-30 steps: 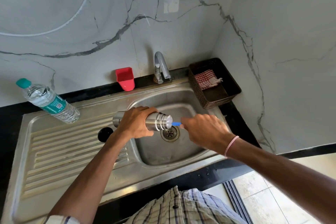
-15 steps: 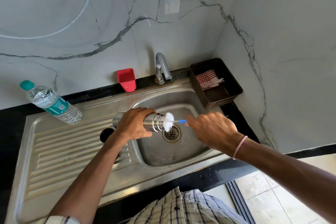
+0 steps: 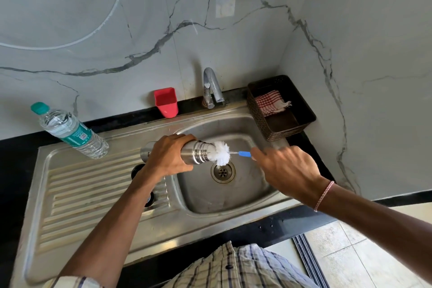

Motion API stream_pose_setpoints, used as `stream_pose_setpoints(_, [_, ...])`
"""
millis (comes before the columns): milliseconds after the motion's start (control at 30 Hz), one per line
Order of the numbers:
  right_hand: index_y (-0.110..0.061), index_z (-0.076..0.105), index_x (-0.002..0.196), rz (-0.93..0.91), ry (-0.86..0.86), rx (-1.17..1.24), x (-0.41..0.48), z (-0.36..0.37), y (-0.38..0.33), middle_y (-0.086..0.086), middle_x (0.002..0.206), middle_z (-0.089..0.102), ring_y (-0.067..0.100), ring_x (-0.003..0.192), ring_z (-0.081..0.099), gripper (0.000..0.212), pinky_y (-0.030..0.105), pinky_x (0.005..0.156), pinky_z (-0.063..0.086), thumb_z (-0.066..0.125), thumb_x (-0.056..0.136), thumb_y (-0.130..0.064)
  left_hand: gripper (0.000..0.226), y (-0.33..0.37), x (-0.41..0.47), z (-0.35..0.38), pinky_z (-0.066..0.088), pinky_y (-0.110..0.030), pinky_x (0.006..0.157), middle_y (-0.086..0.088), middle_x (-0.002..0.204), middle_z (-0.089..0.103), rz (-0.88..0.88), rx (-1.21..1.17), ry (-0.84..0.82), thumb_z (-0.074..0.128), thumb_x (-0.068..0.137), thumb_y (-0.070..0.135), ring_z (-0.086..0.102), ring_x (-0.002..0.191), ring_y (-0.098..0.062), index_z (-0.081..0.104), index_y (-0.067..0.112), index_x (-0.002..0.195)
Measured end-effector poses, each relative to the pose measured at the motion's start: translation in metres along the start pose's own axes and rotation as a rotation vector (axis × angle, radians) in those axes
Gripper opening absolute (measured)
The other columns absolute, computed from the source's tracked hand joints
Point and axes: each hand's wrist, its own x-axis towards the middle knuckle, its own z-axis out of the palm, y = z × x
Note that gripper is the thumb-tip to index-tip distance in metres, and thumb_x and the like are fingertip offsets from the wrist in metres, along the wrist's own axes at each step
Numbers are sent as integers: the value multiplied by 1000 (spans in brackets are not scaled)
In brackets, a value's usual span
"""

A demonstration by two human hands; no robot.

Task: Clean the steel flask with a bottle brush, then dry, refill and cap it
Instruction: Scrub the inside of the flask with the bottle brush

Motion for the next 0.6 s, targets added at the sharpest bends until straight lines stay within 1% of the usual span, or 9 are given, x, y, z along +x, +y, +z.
stream_pose_setpoints(33, [-24,60,103,91,-106,197,4,-2,0,-2,64,56,21,48,53,12,28,41,27,49,102,-23,68,3,2,0,50,-31,78,10,101,75,14,6,-8,90,53,41,68,87,-16,68,34,117])
stream_pose_setpoints(133, [-18,65,88,442,-626,1112,20,-5,7,-6,58,47,10,43,36,30,22,40,26,46,107,-30,71,6,7,5,52,-38,91,11,104,74,84,26,-37,88,54,43,68,92,-15,65,34,120])
stream_pose_setpoints(167, [-15,66,87,520,-703,1274,23,-7,9,-5,57,43,9,42,29,31,20,40,23,47,107,-30,72,6,9,6,52,-39,92,10,104,75,93,28,-36,88,53,43,69,92,-15,65,34,121])
stream_pose_setpoints(233, [-18,66,92,462,-648,1139,23,-10,9,-1,63,49,11,45,35,29,22,43,27,46,107,-32,73,3,10,6,52,-39,91,10,104,75,90,38,-27,89,53,43,69,92,-17,65,33,121])
stream_pose_setpoints(333, [-20,59,107,75,-144,124,6,-4,0,2,81,60,20,59,52,17,30,55,30,42,104,-24,69,2,12,2,49,-34,83,13,103,74,56,44,-50,85,54,47,68,91,-17,64,37,119])
stream_pose_setpoints(400, [-16,60,107,-84,27,-178,-1,-8,-3,4,75,60,24,53,56,24,30,49,26,40,95,-11,69,2,11,1,49,-32,81,14,103,73,36,7,-56,85,54,46,67,91,-16,63,38,118])
stream_pose_setpoints(467, [-20,59,108,-47,-90,-12,1,-7,-5,4,76,63,28,57,62,23,30,41,25,40,96,-14,69,4,10,2,50,-33,83,14,104,74,52,2,-71,86,53,45,68,92,-15,64,37,119])
stream_pose_setpoints(533, [-24,62,94,123,-325,529,14,-9,-4,3,75,63,25,62,62,20,35,46,40,44,103,-26,68,6,9,5,50,-33,83,14,105,74,94,-6,-89,84,53,44,68,92,-14,65,36,118])
stream_pose_setpoints(600, [-20,63,79,346,-616,1079,28,-7,2,-3,61,50,15,46,41,31,26,43,34,49,105,-29,68,8,7,10,50,-32,85,13,104,74,128,-34,-87,82,53,45,68,92,-13,66,35,119])
